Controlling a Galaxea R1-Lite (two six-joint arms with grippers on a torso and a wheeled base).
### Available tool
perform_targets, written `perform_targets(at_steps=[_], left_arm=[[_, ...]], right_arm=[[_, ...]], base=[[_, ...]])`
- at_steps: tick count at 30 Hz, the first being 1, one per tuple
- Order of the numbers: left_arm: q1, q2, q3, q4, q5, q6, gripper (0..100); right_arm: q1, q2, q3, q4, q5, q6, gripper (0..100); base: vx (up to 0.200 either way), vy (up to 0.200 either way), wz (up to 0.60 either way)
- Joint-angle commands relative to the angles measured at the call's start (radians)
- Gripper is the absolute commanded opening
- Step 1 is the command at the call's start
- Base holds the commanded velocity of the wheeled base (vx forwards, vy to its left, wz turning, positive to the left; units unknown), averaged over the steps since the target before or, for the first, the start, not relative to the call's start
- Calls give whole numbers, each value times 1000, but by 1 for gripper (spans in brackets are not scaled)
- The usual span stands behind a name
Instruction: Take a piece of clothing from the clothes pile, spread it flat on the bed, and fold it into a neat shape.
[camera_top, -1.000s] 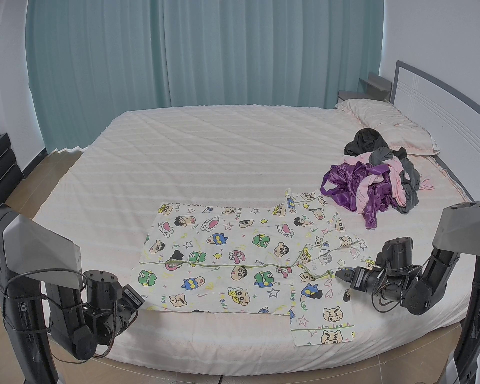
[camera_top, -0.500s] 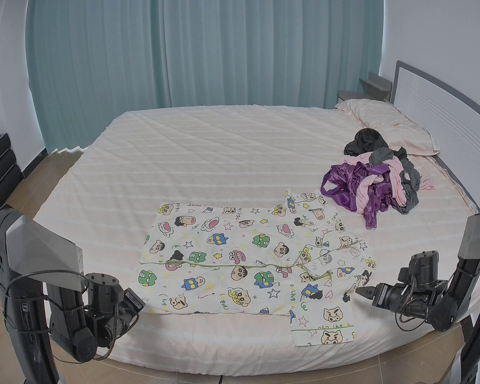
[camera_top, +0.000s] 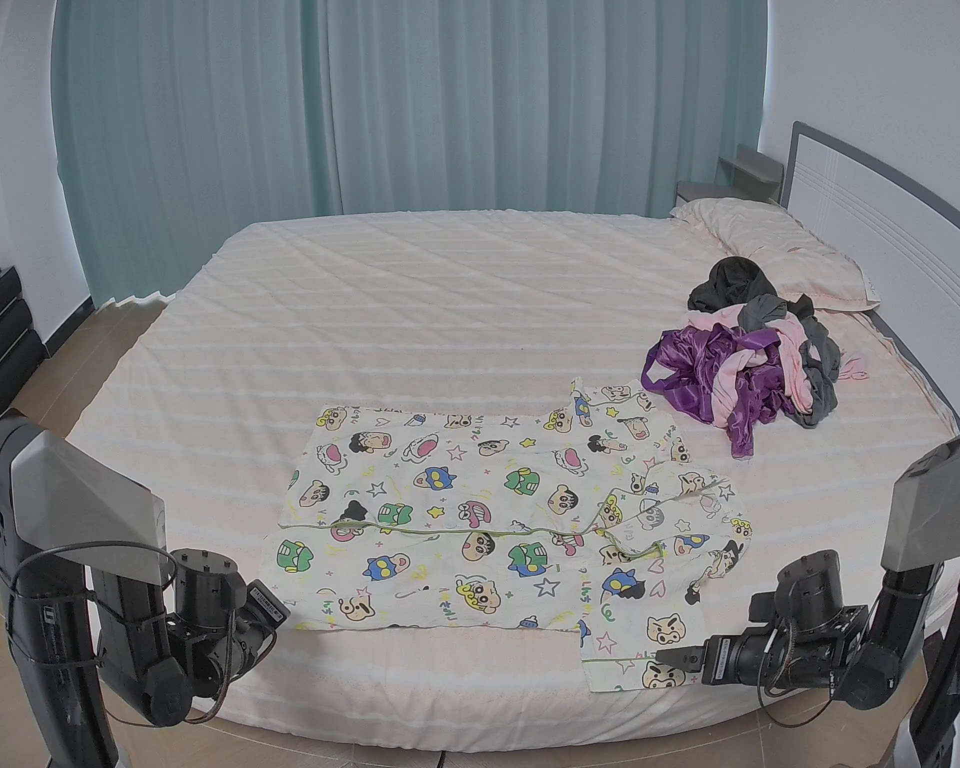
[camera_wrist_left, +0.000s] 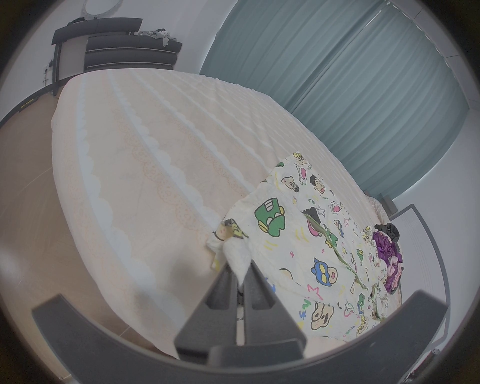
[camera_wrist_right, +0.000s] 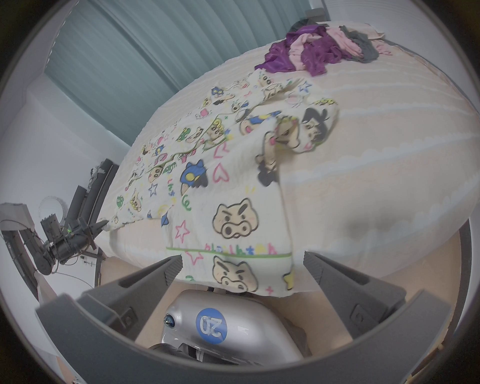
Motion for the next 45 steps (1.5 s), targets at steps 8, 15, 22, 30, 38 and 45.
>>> perform_targets(at_steps=[8,15,22,30,38,45], left_arm=[[1,-2,5,0,1,0,0],[-1,-2,5,0,1,0,0],[-1,-4,6,0,1,0,0],[-12,-18,34,-5,4,4,0],[-56,-73,112,-29,-1,58,0],[-70,-102,121,-17,24,107,0]], right_arm=[[40,149,12,-108,0,24,100],[37,149,6,-111,1,25,0],[37,146,10,-111,0,25,0],[6,70,66,-111,-2,27,0],[20,-227,67,233,0,33,0],[34,-347,67,431,-2,30,0]], base=[[0,0,0],[0,0,0],[0,0,0],[0,0,0],[0,0,0],[0,0,0]])
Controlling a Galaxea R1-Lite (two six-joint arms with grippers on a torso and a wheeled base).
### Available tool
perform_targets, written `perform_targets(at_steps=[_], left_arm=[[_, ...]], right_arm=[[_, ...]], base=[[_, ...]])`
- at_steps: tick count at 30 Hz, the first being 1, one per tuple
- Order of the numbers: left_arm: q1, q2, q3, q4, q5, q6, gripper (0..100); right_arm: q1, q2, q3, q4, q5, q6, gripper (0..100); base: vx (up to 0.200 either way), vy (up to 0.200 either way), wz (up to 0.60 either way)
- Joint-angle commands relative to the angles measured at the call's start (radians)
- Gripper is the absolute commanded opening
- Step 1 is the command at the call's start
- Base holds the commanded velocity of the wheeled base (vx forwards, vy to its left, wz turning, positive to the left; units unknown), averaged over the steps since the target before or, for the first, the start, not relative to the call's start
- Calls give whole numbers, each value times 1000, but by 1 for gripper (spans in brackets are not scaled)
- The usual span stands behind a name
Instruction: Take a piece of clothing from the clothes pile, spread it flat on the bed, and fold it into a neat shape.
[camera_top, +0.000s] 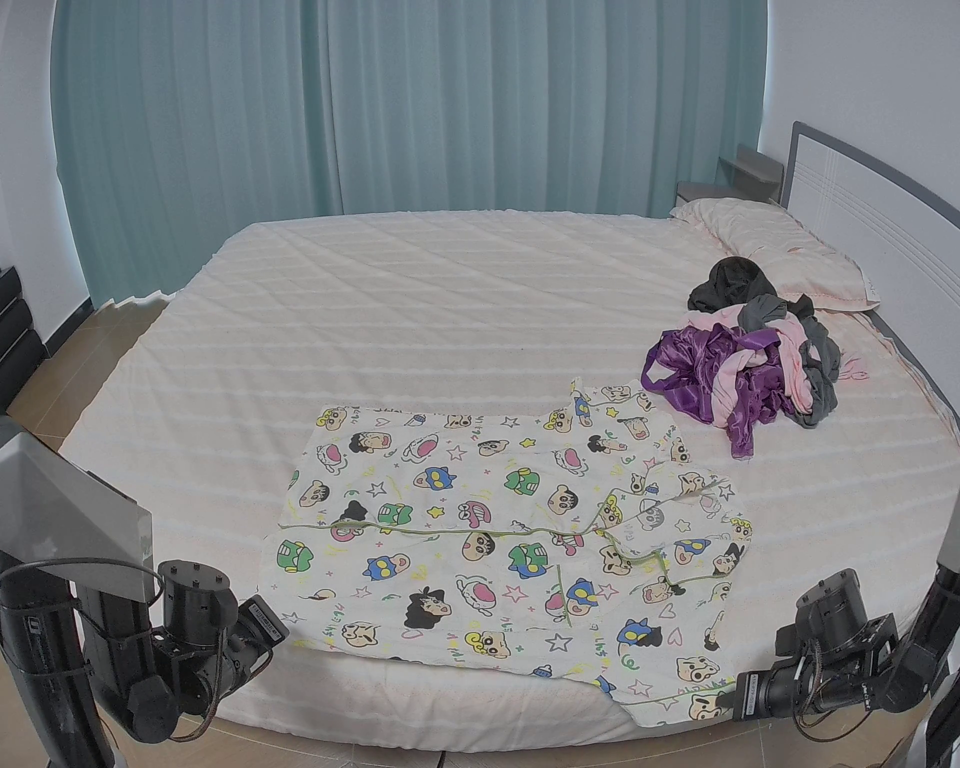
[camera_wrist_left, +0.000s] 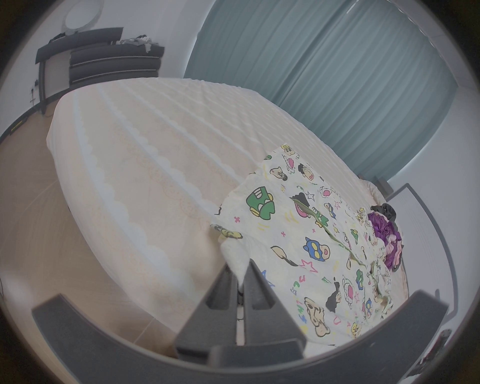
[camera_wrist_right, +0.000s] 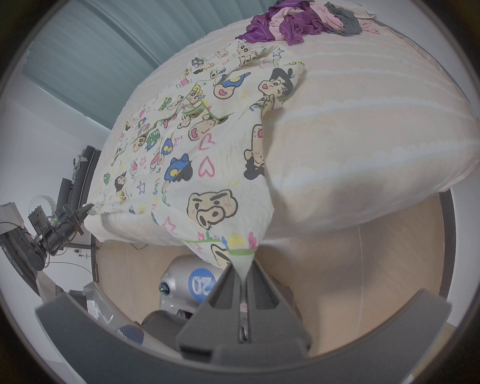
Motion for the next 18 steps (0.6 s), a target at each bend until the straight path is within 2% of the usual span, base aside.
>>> perform_targets(at_steps=[1,4,12,18], left_arm=[[-31,-39,24,8,32,45,0],[-51,-81,24,48,67,82,0],[-122,-283,24,362,67,140,0],[-126,-292,24,435,69,173,0]], right_arm=[[15,-173,17,95,0,-2,0],[15,-208,17,135,1,-2,0],[23,-223,17,171,-2,-4,0],[46,-258,17,250,-4,-4,0]], base=[[0,0,0],[0,0,0],[0,0,0],[0,0,0]])
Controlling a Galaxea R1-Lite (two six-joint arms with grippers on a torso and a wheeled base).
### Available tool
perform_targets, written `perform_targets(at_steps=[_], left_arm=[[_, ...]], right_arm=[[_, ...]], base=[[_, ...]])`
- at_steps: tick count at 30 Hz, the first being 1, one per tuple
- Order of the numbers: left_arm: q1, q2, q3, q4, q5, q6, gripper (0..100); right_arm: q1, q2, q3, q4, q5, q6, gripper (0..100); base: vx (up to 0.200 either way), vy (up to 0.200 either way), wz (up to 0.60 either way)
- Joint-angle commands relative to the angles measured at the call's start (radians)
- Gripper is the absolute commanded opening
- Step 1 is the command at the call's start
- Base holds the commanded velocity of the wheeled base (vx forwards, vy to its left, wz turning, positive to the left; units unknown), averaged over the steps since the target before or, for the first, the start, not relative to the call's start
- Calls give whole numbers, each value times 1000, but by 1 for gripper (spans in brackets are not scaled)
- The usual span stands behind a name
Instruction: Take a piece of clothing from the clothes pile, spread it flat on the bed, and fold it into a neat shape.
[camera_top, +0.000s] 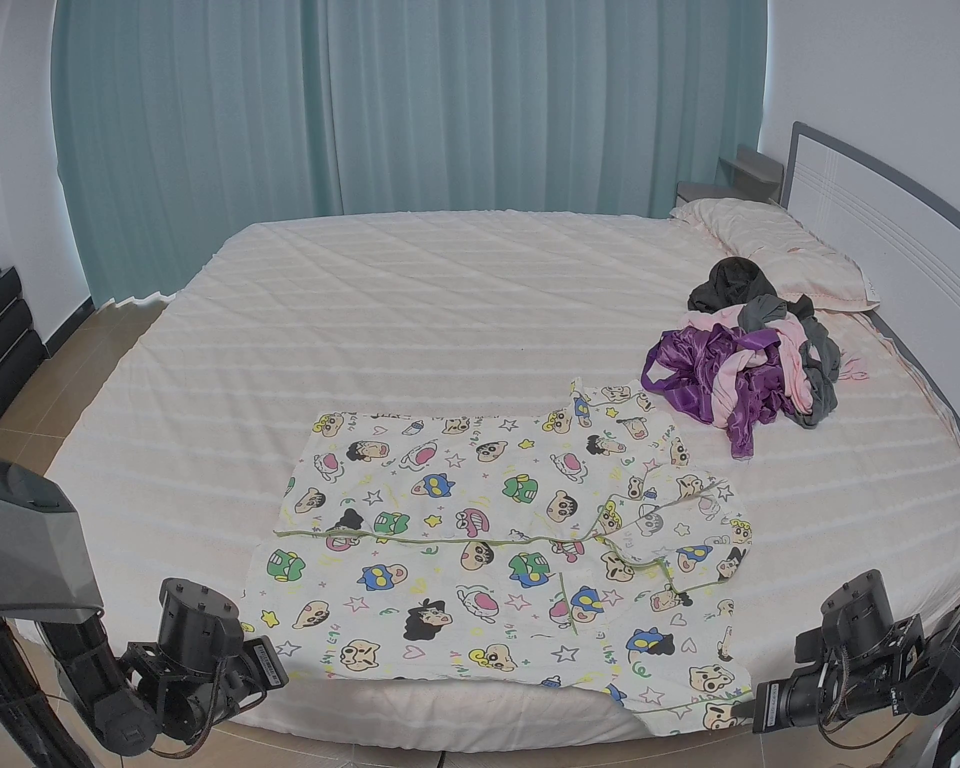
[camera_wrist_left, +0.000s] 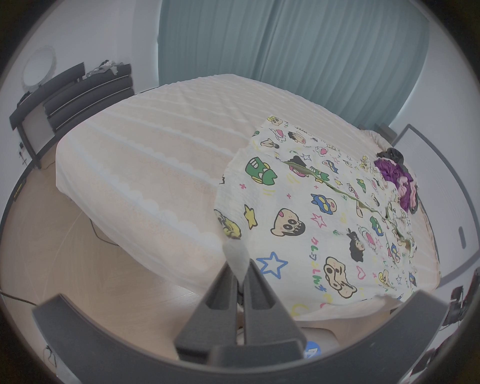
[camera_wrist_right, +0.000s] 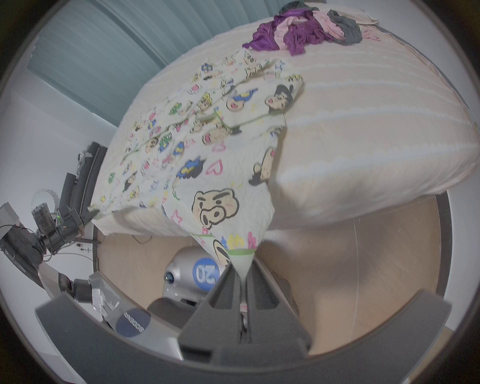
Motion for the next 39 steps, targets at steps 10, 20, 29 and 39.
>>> perform_targets(at_steps=[10,20,29,39], left_arm=[[-77,-45,17,214,1,20,0],[-91,-54,17,293,-1,14,0],[-128,-71,17,375,-1,-29,0],[-45,-195,-116,385,-9,-30,0]], right_arm=[[61,-146,18,199,1,-6,0],[116,-139,18,248,1,0,0],[146,-146,15,268,1,5,0],[81,-235,-84,266,-13,5,0]], base=[[0,0,0],[0,0,0],[0,0,0],[0,0,0]])
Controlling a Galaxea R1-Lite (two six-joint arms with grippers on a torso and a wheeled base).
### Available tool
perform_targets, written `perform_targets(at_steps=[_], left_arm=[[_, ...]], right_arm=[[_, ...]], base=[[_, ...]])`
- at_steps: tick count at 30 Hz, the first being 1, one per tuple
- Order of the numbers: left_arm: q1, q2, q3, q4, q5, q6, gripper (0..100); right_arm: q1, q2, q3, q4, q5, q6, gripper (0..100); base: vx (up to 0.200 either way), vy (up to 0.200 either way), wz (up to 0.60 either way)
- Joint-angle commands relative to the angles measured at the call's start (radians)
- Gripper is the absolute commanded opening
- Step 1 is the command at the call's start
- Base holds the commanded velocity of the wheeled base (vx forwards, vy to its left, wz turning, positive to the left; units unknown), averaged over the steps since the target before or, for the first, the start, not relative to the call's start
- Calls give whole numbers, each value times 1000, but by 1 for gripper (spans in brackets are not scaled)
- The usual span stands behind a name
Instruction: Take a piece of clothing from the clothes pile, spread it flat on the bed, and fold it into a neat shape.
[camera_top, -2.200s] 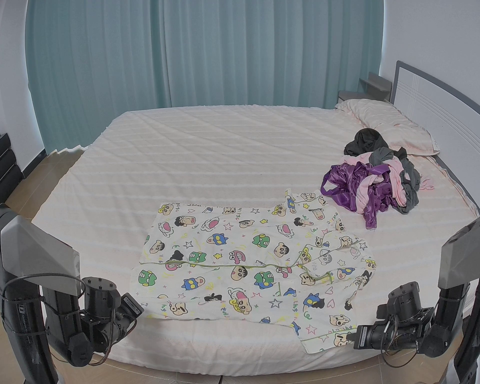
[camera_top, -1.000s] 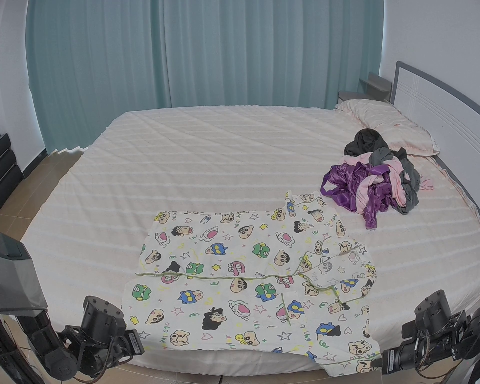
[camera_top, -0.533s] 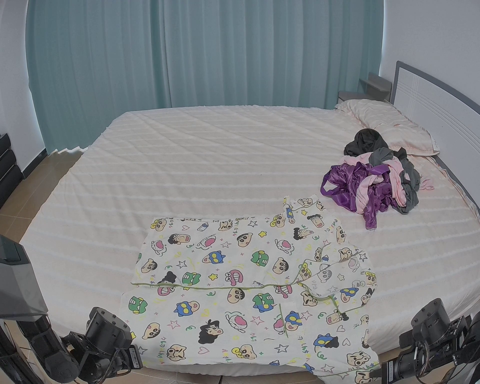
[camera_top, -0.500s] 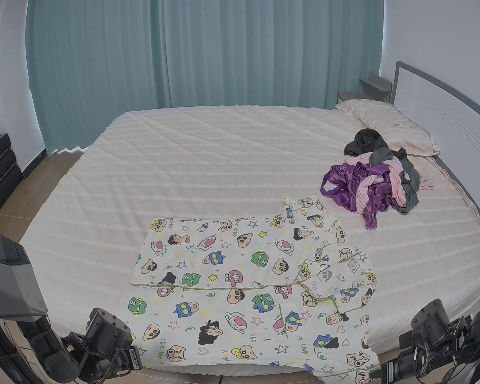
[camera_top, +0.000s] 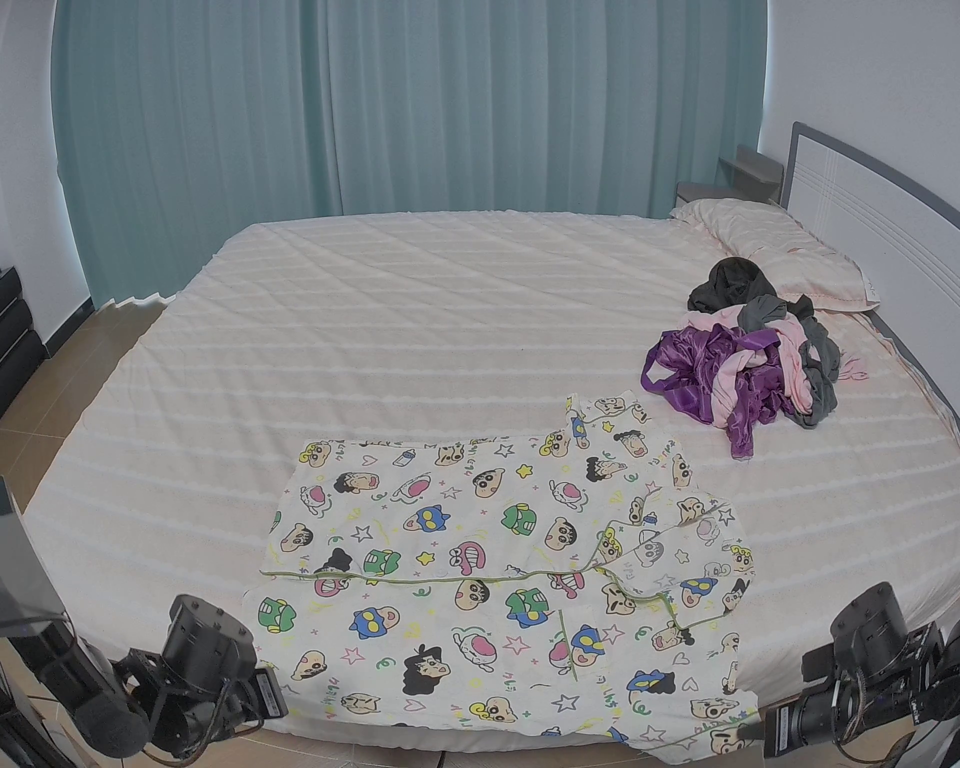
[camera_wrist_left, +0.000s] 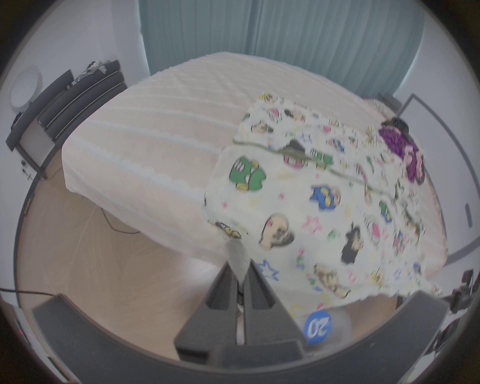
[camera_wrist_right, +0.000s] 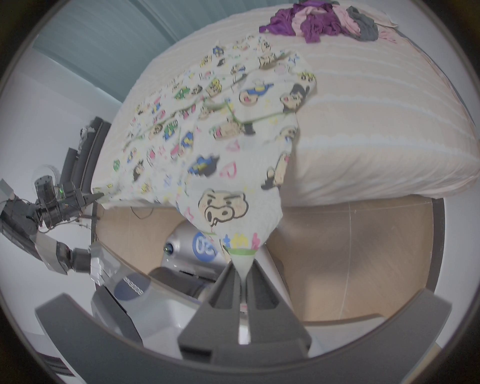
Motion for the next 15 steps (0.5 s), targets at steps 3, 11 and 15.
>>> perform_targets(at_steps=[3,11,15], left_arm=[[100,-70,-140,50,-2,-1,0],[166,-62,-329,281,-145,-27,0],[215,-59,-459,412,-219,-122,0]], right_arm=[[-87,-86,-118,5,-42,-2,0],[-147,16,-216,-5,-43,2,0],[-205,73,-277,-5,-40,4,0]], base=[[0,0,0],[0,0,0],[0,0,0]])
